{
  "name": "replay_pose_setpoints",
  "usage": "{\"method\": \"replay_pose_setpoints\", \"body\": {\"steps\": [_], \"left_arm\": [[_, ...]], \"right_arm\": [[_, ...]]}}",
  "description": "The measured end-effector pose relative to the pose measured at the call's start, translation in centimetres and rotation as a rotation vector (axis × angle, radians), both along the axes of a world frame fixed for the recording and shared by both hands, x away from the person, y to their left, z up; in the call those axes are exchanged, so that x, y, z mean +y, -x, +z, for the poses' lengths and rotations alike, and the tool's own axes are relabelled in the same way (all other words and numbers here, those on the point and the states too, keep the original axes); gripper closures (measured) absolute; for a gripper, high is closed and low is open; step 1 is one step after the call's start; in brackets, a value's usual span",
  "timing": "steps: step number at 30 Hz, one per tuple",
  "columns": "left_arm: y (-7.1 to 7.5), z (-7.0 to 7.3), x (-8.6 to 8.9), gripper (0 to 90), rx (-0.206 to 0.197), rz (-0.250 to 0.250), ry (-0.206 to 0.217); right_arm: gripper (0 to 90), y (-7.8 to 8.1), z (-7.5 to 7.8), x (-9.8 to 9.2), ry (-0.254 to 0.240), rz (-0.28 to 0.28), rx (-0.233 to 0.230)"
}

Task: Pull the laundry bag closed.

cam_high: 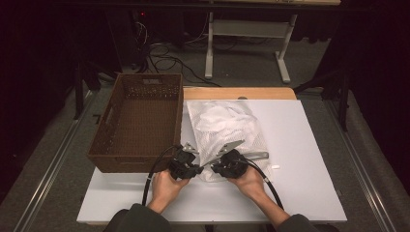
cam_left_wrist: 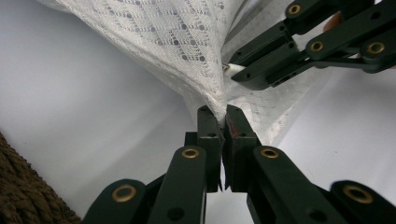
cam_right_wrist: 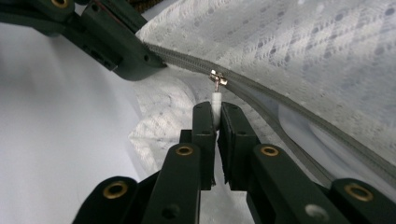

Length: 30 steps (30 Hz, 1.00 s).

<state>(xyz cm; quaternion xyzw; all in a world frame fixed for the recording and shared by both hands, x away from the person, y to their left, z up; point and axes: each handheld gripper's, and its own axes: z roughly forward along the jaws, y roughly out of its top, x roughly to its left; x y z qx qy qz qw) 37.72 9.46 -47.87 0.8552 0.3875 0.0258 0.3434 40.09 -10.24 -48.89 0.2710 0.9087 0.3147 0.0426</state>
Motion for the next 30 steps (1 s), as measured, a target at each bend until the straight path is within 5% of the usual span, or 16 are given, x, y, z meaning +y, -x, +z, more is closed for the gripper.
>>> {"method": "replay_pose_setpoints", "body": {"steps": [15,30], "left_arm": [[-0.1,0.1,0.3,86.5,-0.015,0.021,-0.021],[-0.1,-0.1,0.4,86.5,-0.026,0.027,-0.051]], "right_arm": [[87.3,0.1,0.4,0.1,0.025,0.011,-0.032],[87.3,0.6,0.3,-2.1,0.035,-0.013,-0.034]]}}
